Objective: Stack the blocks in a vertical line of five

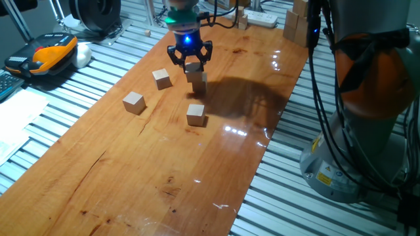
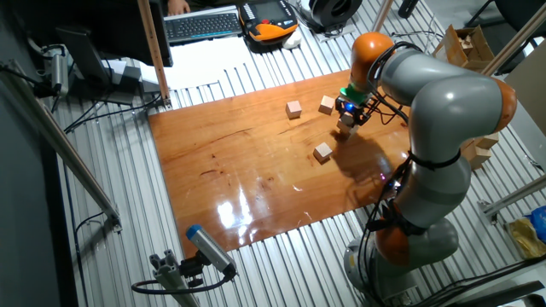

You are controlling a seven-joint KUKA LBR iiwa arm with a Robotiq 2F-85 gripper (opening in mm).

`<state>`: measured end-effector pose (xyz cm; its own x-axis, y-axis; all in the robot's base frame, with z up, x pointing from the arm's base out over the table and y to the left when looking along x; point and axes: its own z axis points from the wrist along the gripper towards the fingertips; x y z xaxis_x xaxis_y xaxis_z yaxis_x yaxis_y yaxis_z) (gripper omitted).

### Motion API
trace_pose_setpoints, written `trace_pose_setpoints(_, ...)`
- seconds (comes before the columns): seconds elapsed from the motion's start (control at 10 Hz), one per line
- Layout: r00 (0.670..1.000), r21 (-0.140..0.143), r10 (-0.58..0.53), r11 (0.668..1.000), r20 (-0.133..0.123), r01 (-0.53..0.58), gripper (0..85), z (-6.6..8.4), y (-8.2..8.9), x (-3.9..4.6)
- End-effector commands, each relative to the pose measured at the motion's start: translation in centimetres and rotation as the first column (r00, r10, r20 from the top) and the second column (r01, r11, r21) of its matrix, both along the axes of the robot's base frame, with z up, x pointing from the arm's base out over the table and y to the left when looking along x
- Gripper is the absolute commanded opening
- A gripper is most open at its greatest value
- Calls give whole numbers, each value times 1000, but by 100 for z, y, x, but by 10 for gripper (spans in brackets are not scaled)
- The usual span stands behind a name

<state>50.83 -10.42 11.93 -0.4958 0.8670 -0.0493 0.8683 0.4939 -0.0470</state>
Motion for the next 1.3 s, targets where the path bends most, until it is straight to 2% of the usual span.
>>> trace_pose_setpoints(0.0,1000,3,-19,1000,3,19,0,-2,-18,1)
trace_pose_setpoints(0.3,998,-2,-69,998,8,69,0,-2,-169,-10)
trace_pose_setpoints(0.5,998,21,-59,998,18,59,0,14,-282,4)
trace_pose_setpoints(0.6,998,11,-58,998,16,58,0,-2,-296,10)
trace_pose_setpoints(1.2,998,13,-62,998,22,62,0,-121,-362,78)
